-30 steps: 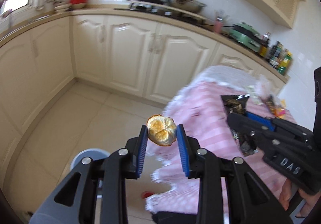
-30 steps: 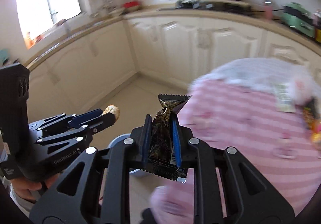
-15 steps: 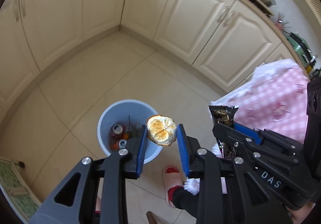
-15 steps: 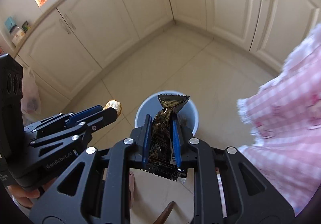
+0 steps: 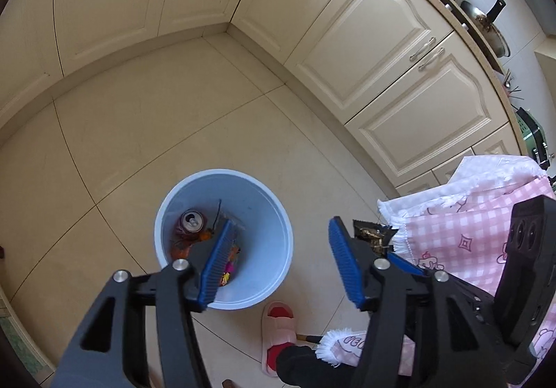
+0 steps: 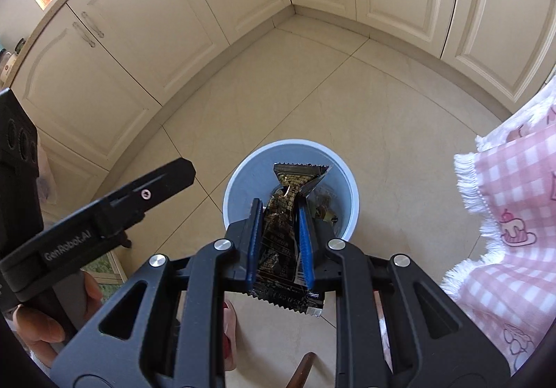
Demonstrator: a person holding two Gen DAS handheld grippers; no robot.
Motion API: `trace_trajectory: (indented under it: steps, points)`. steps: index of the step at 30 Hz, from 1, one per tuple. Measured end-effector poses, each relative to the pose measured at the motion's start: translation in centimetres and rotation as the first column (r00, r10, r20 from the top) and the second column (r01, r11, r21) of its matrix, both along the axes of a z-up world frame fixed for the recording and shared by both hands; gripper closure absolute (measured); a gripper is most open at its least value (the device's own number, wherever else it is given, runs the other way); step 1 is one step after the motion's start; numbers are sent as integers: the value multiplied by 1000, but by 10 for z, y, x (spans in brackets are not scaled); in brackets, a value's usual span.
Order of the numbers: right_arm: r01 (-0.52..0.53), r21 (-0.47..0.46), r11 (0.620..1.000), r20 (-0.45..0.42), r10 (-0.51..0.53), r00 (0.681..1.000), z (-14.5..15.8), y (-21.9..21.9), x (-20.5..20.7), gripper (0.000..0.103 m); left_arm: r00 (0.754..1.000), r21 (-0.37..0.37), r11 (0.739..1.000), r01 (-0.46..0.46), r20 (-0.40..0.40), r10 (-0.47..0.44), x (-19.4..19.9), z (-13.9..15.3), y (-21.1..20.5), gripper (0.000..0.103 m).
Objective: Collect trash
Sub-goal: 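Carry peel and bar over the blue bin and open both tools to drop them, then swing both open tools back toward the snack bags on the table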
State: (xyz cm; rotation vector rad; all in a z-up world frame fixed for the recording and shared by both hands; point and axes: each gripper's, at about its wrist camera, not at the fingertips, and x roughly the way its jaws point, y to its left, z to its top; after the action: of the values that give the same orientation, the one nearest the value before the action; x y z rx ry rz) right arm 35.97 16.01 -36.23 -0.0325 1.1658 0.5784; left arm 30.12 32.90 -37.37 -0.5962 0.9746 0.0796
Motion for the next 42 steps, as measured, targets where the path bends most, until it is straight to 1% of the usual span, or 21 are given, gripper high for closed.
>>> trace_trajectory:
  steps: [3,6,10,15,25,28,33,38,42]
  points:
    - [-3,-1,1000,-10,3,1000,-6,5,2,83,1000,22,1000,3,-28,-2,1,-4,0,47]
    - [-8,-3,1000,-11,8,1000,-7,8,3,83,998,21,1000,-6,-57,7,-1,-10,3,47]
    - [-17,-5,1000,-15,17,1000,-9,6,7,82,996,37,999,-27,-78,30,-3,-14,11,47]
    - [-16,-6,1000,-10,16,1000,-12,9,11,82,995,37,999,-37,-91,40,-4,-17,14,47]
    - [-1,-15,1000,21,1,1000,-11,18,17,78,994,35,998,-55,-97,58,-4,-18,15,47]
    - [3,-13,1000,29,-3,1000,-10,18,17,74,993,30,998,-57,-98,60,-4,-19,16,47]
    - [18,-13,1000,38,-17,999,-8,14,20,62,993,25,998,-63,-98,65,-5,-20,18,47]
    - [20,-17,1000,51,-19,999,-1,7,18,62,993,30,998,-57,-98,59,-5,-18,15,47]
    - [20,-16,1000,85,-19,996,18,-3,11,62,996,54,998,-38,-73,42,-7,-2,6,47]
